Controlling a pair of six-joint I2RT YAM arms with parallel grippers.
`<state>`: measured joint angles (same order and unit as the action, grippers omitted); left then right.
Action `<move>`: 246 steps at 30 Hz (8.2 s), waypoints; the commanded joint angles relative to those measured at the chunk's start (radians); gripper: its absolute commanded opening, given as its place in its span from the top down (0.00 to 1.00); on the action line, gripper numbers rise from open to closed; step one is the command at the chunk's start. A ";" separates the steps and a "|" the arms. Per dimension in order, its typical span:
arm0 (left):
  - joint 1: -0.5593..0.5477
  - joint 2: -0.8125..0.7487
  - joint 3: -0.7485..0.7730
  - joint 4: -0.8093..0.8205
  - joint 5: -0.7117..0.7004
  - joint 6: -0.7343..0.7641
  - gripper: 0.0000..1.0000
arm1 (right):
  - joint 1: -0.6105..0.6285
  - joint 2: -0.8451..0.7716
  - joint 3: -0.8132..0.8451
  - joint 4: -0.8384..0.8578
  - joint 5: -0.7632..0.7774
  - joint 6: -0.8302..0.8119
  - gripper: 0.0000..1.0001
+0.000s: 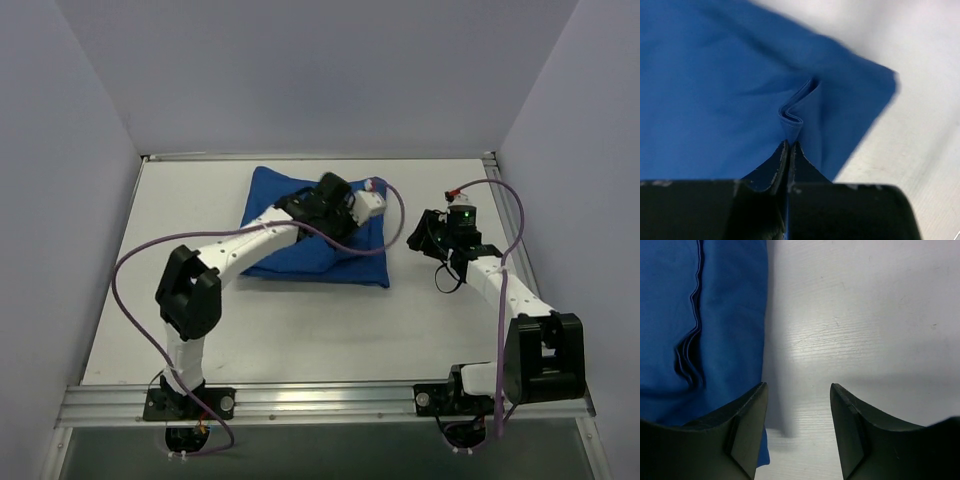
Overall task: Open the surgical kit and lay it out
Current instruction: Open the surgical kit at the center of the board.
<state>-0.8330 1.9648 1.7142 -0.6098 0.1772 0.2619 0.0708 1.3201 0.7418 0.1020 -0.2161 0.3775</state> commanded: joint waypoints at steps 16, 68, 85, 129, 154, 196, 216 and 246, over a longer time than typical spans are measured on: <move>1.094 -0.511 -0.537 0.318 0.027 -0.159 0.98 | 0.562 0.277 0.398 -0.028 0.259 -0.141 0.52; 1.427 -0.371 -0.694 0.426 0.031 0.011 0.98 | 0.855 0.572 0.796 -0.029 0.546 -0.366 1.00; 1.427 -0.350 -0.705 0.444 0.050 0.020 0.98 | -0.241 -0.105 -0.050 0.143 0.163 0.133 1.00; 1.503 -0.379 -0.530 0.314 -0.033 0.129 0.98 | -0.852 -0.302 -0.122 0.053 0.195 0.133 1.00; 1.431 -0.437 -0.513 0.070 0.186 0.189 0.36 | -0.536 -0.295 -0.030 0.010 0.083 0.087 0.39; 0.652 0.174 0.096 0.022 0.148 -0.127 0.66 | 0.130 0.752 0.798 -0.099 0.043 -0.043 0.96; 0.974 0.379 0.637 -0.119 -0.022 -0.242 0.35 | 0.047 0.716 1.032 -0.232 -0.077 -0.154 0.69; 1.170 0.812 1.067 -0.019 -0.232 -0.423 0.32 | 0.009 0.760 0.941 -0.208 -0.025 -0.103 0.71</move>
<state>0.3416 2.7384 2.7071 -0.6983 -0.1139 -0.1383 0.0978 2.1017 1.6859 -0.1204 -0.2676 0.2638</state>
